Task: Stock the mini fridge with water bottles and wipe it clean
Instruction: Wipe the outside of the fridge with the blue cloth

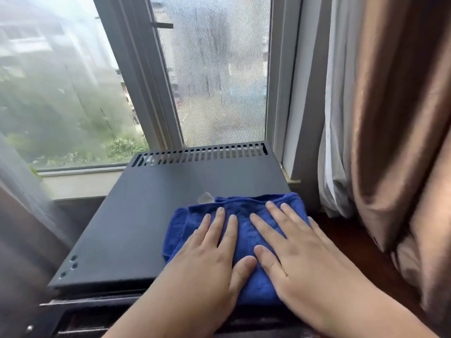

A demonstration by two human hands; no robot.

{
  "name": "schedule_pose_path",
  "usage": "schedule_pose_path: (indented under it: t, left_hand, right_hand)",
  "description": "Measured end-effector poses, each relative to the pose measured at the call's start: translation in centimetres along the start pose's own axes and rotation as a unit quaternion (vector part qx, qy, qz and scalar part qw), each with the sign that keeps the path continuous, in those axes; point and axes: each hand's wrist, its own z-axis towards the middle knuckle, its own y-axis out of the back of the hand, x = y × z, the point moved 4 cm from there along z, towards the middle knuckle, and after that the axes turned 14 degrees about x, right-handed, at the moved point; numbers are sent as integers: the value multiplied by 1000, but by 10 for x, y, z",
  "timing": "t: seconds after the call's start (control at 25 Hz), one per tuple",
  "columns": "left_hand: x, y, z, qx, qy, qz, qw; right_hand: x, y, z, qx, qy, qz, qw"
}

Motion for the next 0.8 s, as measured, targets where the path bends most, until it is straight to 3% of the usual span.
schedule_pose_path:
  t: [0.48, 0.8]
  left_hand:
    - [56, 60, 109, -1, 7, -57, 998]
    - [46, 45, 80, 17, -8, -49, 999]
  right_hand:
    - [-27, 49, 153, 18, 30, -30, 999]
    - [-23, 35, 108, 40, 40, -24, 998]
